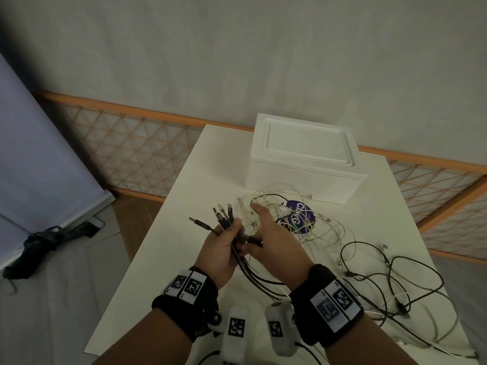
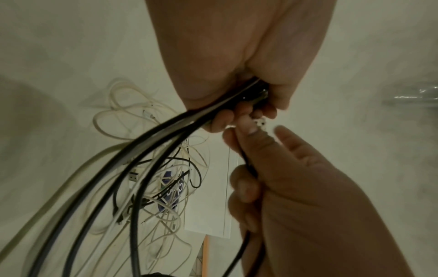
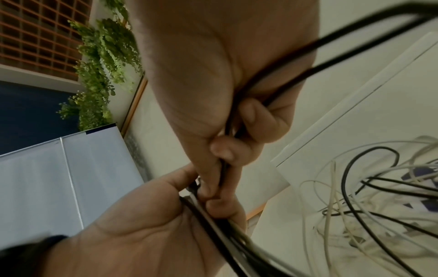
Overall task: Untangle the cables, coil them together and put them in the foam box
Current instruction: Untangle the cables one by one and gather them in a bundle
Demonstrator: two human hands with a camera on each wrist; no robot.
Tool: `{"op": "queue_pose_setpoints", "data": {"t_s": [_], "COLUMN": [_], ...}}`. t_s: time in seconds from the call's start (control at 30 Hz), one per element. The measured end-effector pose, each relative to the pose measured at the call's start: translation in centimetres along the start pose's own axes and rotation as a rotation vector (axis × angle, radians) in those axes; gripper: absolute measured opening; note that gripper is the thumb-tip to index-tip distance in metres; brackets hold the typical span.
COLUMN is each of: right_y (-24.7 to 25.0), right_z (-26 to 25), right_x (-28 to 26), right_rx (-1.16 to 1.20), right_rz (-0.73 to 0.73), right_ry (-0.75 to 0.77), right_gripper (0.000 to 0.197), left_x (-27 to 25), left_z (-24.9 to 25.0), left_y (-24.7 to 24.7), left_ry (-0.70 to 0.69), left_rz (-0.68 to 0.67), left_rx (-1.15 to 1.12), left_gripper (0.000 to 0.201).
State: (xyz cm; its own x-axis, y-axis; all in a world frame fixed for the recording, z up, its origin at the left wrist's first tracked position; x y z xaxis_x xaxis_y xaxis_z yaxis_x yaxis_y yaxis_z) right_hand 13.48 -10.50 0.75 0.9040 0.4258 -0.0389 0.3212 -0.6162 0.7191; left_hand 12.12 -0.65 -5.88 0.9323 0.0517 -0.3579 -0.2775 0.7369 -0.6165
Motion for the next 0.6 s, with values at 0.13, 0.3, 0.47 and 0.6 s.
{"op": "queue_pose_setpoints", "data": {"t_s": [0.13,0.3,0.47,0.6], "right_y": [0.6,3.8,4.6,4.2], "right_z": [0.3,-0.3,-1.5,-1.6], "right_x": [-0.3,-0.2,-0.1,0.2], "right_rx": [-0.111,-0.039,0.344,0.454], "right_rz": [0.06,0.279,0.275,0.26], "right_ry": [-0.027,0.002,-0.072,-0.087], "right_gripper": [0.03,0.012,0.015,0.015], "left_x": [0.3,-0.8,-2.0,-2.3], "left_z": [0.6,0.3,-0.1,-0.1], "left_y": [0.3,-0.8,-3.1,-3.4], "left_ry": [-0.021,-0.017,-0.018,-0.031], "left_rz": [0.045,0.0,-0.17,-0.191], "left_rx": [-0.019,0.001,0.005,0.01], "left_gripper": [0.031,0.029,0.015,0.022]}}
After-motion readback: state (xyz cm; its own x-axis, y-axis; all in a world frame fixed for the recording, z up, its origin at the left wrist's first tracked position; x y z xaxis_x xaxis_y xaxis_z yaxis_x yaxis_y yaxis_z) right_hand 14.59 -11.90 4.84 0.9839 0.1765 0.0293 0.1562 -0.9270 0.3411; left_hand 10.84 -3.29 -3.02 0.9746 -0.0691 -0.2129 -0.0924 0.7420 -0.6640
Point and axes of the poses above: each hand's wrist, its own x-axis towards the middle knuckle, its own y-axis out of the back of the hand, z = x × y, the point moved 9 cm from there along x, towards the middle knuckle, and after that the axes turned 1 degree about -z, right-handed, at the moved point
